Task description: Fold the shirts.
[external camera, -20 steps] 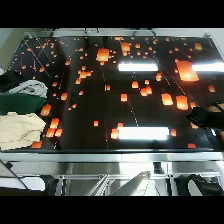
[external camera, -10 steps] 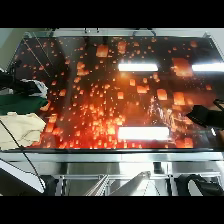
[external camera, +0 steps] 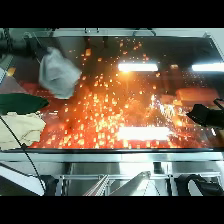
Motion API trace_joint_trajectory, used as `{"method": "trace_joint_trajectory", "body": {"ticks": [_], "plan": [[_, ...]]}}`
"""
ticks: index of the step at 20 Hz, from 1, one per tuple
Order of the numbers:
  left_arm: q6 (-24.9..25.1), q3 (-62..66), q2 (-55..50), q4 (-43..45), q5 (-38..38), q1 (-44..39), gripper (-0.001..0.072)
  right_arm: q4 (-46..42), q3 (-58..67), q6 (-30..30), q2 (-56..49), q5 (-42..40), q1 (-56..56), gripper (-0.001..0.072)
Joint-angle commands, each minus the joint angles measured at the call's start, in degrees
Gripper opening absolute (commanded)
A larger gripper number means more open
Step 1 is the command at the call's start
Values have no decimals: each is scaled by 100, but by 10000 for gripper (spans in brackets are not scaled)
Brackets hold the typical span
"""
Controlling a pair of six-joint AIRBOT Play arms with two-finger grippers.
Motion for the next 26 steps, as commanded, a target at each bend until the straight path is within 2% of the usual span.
{"method": "trace_joint_trajectory", "body": {"ticks": [1,4,8,9,10,11,12,13,16,17,18,19,22,23,26], "plan": [[48,-7,774,-1351,181,-813,21,-2,-2,-2,4,-4,4,16],[20,-798,1281,-1213,55,-1543,21,-2,-2,0,4,-4,4,16],[-260,-1827,1300,-1222,-299,-2352,23,-2,-2,-28,4,-2,4,16],[-254,-2140,1298,-1220,-275,-2531,61,-4,-2,-39,2,-2,4,16],[-256,-2406,1300,-1220,-232,-2658,300,-2,-2,-39,4,20,4,16],[-258,-2640,1300,-1224,-221,-2730,456,-4,-2,-39,4,63,4,16],[-271,-2780,1300,-1226,-229,-2736,659,-9,-2,-39,2,61,4,16],[-404,-2865,1300,-1226,-286,-2664,720,-9,-2,-42,-4,61,4,23],[-671,-2887,1300,-1119,-986,-2194,715,39,-2,-59,-120,208,7,28],[-883,-2959,1333,-793,-1228,-2039,709,245,-7,-310,-199,328,7,120],[-968,-3132,1405,-417,-1259,-1923,709,688,-33,-737,-304,426,9,311],[-968,-3388,1497,0,-1108,-1818,710,1292,-101,-1180,-411,494,11,375],[-962,-4192,1582,396,-153,-1550,710,3254,-428,-2345,-894,407,306,369],[-953,-4369,1530,380,131,-1491,710,3534,-514,-2518,-1093,278,538,369],[-671,-4509,1032,372,623,-1419,709,3600,-645,-2577,-1834,-619,1615,369]]}}
